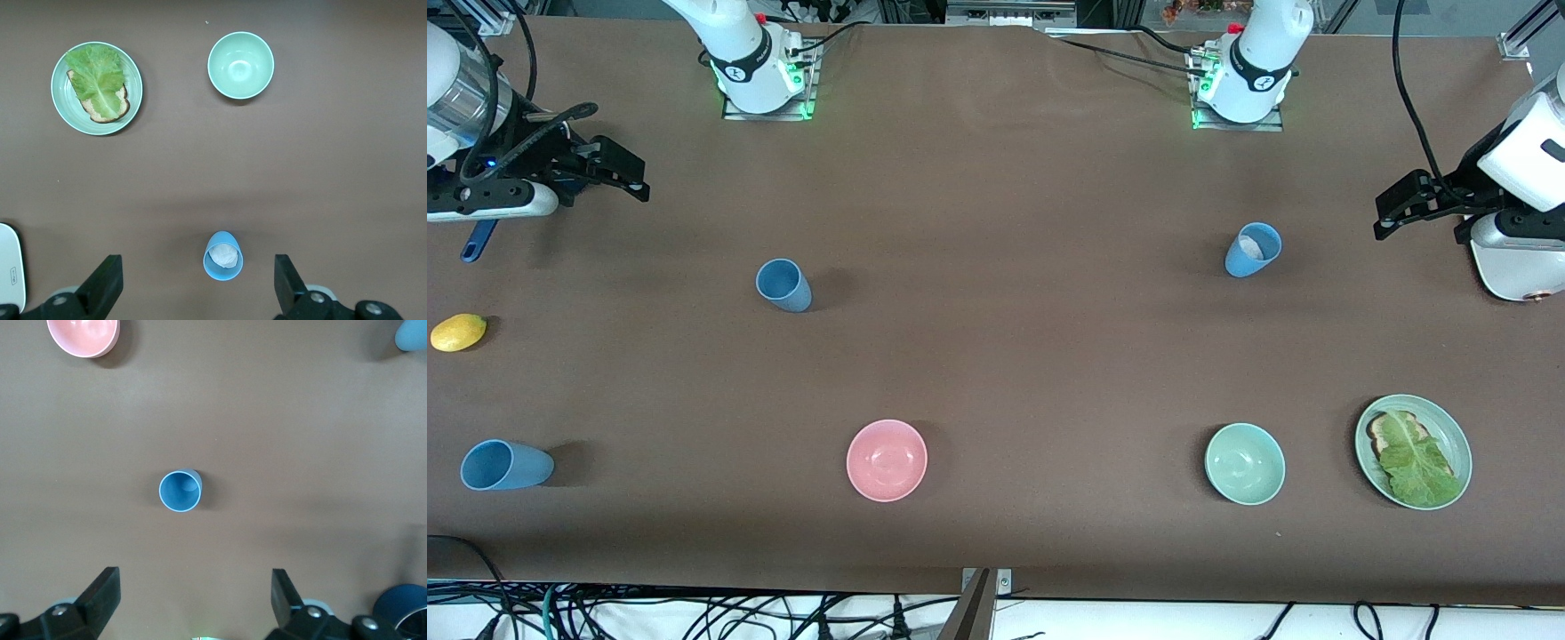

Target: Stack blue cups with both arms

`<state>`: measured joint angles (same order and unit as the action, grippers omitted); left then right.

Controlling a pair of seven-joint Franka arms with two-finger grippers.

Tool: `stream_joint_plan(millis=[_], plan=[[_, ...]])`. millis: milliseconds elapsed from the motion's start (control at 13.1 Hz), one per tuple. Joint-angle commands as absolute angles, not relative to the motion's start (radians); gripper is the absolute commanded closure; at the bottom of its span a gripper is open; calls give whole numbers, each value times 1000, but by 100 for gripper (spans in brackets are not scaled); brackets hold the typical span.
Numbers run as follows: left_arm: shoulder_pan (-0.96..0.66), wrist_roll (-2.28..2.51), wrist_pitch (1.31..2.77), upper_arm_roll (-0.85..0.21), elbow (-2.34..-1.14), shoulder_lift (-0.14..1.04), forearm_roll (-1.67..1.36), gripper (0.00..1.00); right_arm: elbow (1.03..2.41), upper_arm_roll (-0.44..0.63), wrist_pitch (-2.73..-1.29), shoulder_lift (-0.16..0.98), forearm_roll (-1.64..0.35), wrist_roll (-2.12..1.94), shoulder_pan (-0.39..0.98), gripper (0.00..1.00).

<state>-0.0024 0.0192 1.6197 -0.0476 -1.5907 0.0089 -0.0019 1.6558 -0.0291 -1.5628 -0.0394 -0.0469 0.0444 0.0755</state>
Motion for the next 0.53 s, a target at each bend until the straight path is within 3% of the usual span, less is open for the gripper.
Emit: stream_joint_plan(millis=[0,457], plan=[[-3,21,1629,-44,-1589,8,2,0,1654,-26,-1551,-52,-52,31,74,0],[-3,23,1629,-44,-1588,6,2,0,1654,-25,-1557,-54,-55,31,72,0]])
